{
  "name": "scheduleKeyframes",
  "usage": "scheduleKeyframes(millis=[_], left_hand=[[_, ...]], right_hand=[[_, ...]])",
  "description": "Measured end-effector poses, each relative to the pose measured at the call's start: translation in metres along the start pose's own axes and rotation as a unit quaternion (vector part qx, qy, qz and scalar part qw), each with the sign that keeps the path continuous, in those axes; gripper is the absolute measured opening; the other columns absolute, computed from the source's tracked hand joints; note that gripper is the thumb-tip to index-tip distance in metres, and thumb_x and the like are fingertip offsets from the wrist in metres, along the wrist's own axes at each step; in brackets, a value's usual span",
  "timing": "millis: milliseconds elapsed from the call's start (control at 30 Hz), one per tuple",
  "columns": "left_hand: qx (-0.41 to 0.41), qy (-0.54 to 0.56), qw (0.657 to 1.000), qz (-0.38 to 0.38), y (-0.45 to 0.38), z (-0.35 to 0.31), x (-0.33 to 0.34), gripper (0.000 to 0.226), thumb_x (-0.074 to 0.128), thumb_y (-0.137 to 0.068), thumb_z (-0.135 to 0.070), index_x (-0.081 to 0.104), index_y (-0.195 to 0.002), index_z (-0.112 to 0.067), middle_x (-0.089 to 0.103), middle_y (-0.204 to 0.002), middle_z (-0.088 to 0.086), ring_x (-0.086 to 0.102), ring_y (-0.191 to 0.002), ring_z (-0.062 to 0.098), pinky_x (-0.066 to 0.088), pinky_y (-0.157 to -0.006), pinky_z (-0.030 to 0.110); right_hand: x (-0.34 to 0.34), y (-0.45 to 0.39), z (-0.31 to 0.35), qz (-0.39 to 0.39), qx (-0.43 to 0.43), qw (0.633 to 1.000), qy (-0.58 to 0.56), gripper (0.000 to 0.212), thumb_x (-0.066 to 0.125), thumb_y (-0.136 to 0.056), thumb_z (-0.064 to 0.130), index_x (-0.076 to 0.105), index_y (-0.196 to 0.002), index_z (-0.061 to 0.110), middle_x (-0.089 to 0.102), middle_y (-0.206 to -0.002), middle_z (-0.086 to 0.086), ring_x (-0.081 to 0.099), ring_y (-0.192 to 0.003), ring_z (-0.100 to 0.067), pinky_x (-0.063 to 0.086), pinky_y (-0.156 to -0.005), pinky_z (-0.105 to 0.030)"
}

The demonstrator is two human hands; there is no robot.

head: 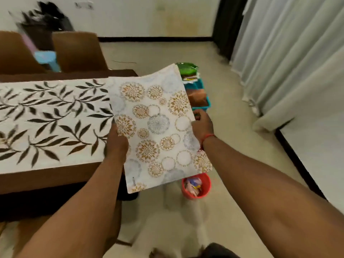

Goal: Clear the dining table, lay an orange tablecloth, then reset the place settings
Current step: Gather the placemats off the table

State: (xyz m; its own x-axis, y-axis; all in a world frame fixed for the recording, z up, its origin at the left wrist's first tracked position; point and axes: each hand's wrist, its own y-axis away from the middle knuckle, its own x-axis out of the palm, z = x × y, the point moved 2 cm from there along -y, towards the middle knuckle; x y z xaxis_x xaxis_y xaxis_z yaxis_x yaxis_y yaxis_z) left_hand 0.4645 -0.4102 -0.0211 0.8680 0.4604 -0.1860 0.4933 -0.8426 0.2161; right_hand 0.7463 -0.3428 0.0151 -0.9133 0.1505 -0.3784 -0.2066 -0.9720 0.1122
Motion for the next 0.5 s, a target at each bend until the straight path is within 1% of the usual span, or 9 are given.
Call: scheduleKeyframes(millis=[33,67,133,200,267,333,367,433,500], left_hand=[[0.008,0.012,1.0,0.024,0.008,-0.004,0.026,0.068,0.039,-0.089,0.011,0.048,-0.146,-0.025,0.059,-0.141,0.005,0.056,-0.128,0.027,0.049,-0.105,0.045],[0.009,0.019,0.999,0.044,0.016,-0.007,0.047,0.067,0.038,-0.089,0.011,0.05,-0.145,-0.024,0.06,-0.138,0.006,0.058,-0.125,0.027,0.05,-0.104,0.049],[0.012,0.018,0.996,0.082,0.033,-0.013,0.092,0.067,0.041,-0.086,0.011,0.052,-0.143,-0.024,0.063,-0.133,0.007,0.06,-0.121,0.028,0.052,-0.102,0.051],[0.027,0.014,0.992,0.119,0.049,-0.018,0.137,0.063,0.046,-0.086,0.01,0.055,-0.139,-0.022,0.066,-0.128,0.007,0.064,-0.116,0.027,0.054,-0.099,0.05],[0.046,0.022,0.987,0.154,0.071,-0.025,0.186,0.052,0.051,-0.088,0.005,0.06,-0.131,-0.021,0.071,-0.118,0.003,0.069,-0.106,0.019,0.058,-0.086,0.038],[0.063,0.008,0.986,0.157,0.091,-0.031,0.231,0.041,0.054,-0.093,-0.003,0.061,-0.127,-0.024,0.071,-0.112,-0.003,0.069,-0.101,0.014,0.053,-0.074,0.026],[0.064,-0.005,0.987,0.146,0.101,-0.033,0.255,0.037,0.055,-0.095,-0.008,0.059,-0.127,-0.026,0.069,-0.113,-0.003,0.067,-0.103,0.017,0.052,-0.074,0.026],[0.06,-0.033,0.99,0.121,0.121,-0.036,0.298,0.034,0.056,-0.099,-0.014,0.056,-0.131,-0.025,0.067,-0.117,0.001,0.064,-0.106,0.022,0.054,-0.086,0.036],[0.065,-0.054,0.99,0.111,0.137,-0.037,0.334,0.034,0.055,-0.099,-0.012,0.054,-0.132,-0.022,0.066,-0.121,0.004,0.062,-0.107,0.023,0.052,-0.095,0.04]], right_hand=[[-0.026,0.0,-0.012,-0.021,0.008,1.0,-0.001,0.034,0.049,-0.083,-0.005,0.061,-0.105,0.019,0.066,-0.097,0.002,0.058,-0.094,-0.022,0.048,-0.073,-0.027],[-0.049,0.0,-0.023,-0.038,0.014,0.999,-0.004,0.034,0.048,-0.084,-0.005,0.06,-0.104,0.02,0.065,-0.094,0.005,0.058,-0.092,-0.021,0.046,-0.07,-0.025],[-0.096,0.0,-0.046,-0.068,0.028,0.997,-0.009,0.035,0.047,-0.084,-0.006,0.061,-0.107,0.017,0.067,-0.1,-0.001,0.06,-0.094,-0.023,0.049,-0.076,-0.029],[-0.142,0.001,-0.07,-0.1,0.041,0.994,-0.015,0.037,0.045,-0.084,-0.008,0.061,-0.109,0.014,0.068,-0.105,-0.006,0.061,-0.097,-0.026,0.05,-0.08,-0.033],[-0.192,0.001,-0.091,-0.129,0.06,0.989,-0.029,0.038,0.046,-0.084,-0.007,0.062,-0.11,0.015,0.067,-0.104,-0.005,0.061,-0.097,-0.025,0.049,-0.078,-0.031],[-0.237,0.0,-0.113,-0.15,0.08,0.984,-0.046,0.039,0.046,-0.084,-0.007,0.062,-0.108,0.019,0.067,-0.101,0.0,0.062,-0.097,-0.024,0.051,-0.081,-0.033],[-0.263,-0.001,-0.124,-0.159,0.086,0.982,-0.052,0.038,0.047,-0.083,-0.007,0.062,-0.106,0.02,0.067,-0.098,0.002,0.063,-0.097,-0.023,0.051,-0.081,-0.033],[-0.311,-0.006,-0.143,-0.164,0.088,0.981,-0.051,0.038,0.05,-0.082,-0.007,0.062,-0.103,0.022,0.067,-0.097,0.002,0.063,-0.097,-0.022,0.051,-0.082,-0.034],[-0.349,-0.014,-0.158,-0.159,0.081,0.983,-0.052,0.037,0.052,-0.083,-0.007,0.062,-0.103,0.022,0.067,-0.102,-0.002,0.063,-0.099,-0.024,0.053,-0.086,-0.038]])
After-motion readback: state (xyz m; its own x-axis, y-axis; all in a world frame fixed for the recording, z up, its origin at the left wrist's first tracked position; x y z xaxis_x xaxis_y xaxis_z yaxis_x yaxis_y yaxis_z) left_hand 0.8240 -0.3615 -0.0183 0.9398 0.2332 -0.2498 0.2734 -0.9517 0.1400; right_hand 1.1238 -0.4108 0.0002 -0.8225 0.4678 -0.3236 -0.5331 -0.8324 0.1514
